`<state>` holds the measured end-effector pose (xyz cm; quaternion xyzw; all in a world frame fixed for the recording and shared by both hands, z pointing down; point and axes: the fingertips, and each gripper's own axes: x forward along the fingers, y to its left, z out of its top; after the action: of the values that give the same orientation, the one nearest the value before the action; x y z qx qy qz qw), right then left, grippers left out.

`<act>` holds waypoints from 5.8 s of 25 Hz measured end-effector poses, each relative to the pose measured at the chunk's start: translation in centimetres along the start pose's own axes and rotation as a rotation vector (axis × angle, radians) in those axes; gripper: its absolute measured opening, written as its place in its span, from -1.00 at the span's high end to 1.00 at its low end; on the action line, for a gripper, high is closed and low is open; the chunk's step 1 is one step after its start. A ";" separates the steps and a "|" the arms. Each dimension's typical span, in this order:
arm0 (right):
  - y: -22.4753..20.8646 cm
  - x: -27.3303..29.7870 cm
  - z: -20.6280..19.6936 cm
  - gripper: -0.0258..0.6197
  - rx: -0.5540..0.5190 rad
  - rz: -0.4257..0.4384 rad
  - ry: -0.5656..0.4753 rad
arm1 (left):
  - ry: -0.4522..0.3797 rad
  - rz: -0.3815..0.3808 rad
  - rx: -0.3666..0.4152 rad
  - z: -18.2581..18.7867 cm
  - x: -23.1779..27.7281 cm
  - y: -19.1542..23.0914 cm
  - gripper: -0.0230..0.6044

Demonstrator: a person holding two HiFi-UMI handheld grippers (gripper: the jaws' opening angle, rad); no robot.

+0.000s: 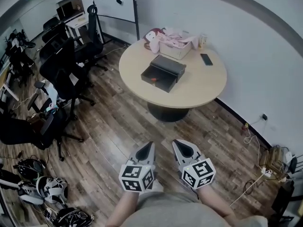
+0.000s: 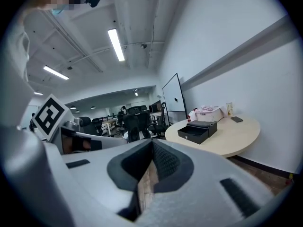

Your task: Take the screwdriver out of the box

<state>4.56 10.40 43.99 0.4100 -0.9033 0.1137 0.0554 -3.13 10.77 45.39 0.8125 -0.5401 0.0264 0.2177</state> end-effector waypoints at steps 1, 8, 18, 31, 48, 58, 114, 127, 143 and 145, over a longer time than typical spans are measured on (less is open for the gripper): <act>-0.2 1.0 0.5 0.92 -0.003 -0.004 0.000 | 0.005 -0.006 0.003 0.6 0.7 0.7 0.91; -1.8 7.7 3.1 0.92 -0.021 -0.041 -0.006 | 0.021 -0.043 0.023 4.3 5.0 5.8 0.91; -3.8 16.0 4.6 0.92 -0.022 -0.075 -0.018 | 0.044 -0.089 0.026 6.7 10.5 11.8 0.91; -9.1 20.3 5.0 0.92 0.021 -0.124 0.002 | 0.082 -0.122 0.003 8.5 18.1 14.6 0.91; -22.2 29.4 10.2 0.92 -0.022 -0.068 -0.007 | 0.133 -0.066 -0.039 11.4 33.7 18.2 0.91; -27.5 32.4 9.6 0.92 0.006 -0.032 0.022 | 0.232 -0.067 -0.051 10.4 40.5 19.5 0.91; -36.5 35.0 7.2 0.92 0.129 -0.039 0.069 | 1.083 -0.515 1.042 -0.7 51.5 21.3 0.76; -32.9 32.3 7.6 0.92 0.116 -0.064 0.045 | 0.897 -0.495 1.013 3.6 49.1 18.7 0.76; -25.1 27.9 5.9 0.92 0.123 -0.119 0.021 | 0.483 -0.324 0.658 8.4 41.0 18.1 0.76; -23.9 27.2 5.7 0.92 0.122 -0.127 0.017 | 0.440 -0.309 0.617 8.6 39.3 18.0 0.76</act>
<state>4.61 -26.08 47.51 0.4681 -0.8664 0.1681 0.0449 -4.47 -32.37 54.45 0.8863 -0.3187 0.3275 0.0755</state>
